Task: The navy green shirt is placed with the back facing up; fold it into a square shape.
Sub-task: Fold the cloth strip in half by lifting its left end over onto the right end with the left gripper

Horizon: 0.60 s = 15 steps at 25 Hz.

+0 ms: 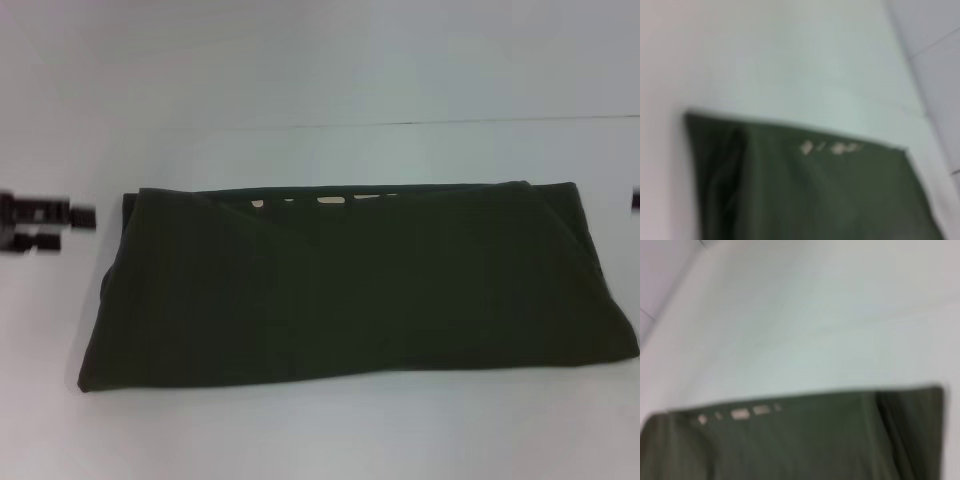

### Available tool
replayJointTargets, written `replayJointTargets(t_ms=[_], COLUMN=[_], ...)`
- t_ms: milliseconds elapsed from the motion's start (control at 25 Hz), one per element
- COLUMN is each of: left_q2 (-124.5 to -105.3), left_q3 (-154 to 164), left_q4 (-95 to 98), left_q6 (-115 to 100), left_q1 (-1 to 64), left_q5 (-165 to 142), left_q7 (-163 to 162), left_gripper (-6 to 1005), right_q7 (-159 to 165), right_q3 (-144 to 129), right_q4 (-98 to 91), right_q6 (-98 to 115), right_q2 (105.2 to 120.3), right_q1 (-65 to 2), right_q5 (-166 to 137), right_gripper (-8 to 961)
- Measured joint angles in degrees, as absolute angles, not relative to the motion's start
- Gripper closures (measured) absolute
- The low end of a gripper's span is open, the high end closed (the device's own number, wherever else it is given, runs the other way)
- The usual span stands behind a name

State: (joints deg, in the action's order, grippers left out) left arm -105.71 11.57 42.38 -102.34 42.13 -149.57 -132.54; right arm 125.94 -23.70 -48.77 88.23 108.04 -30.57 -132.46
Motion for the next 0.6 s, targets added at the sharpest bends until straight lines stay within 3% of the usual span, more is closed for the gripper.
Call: replayJointTargets(t_ms=[80, 600], left_q2=[-105.94, -106.96], left_q3=[11.3, 14.9], left_q4=[42.2, 39.2], left_q6=[-101.9, -95.8], left_q1=[41.7, 40.6], left_q5=[-145.0, -139.1], left_q7=[-130.8, -132.3], left_gripper=[103, 106], right_q7=[123.1, 101.2], right_q3=[-23.3, -23.6], right_q4=[-48.3, -38.1], right_q6=[87.6, 91.5], right_q2=[108.18, 108.85], right_q1=[-30.7, -31.4], right_q5=[-128.1, -116.4], right_gripper=[180, 147])
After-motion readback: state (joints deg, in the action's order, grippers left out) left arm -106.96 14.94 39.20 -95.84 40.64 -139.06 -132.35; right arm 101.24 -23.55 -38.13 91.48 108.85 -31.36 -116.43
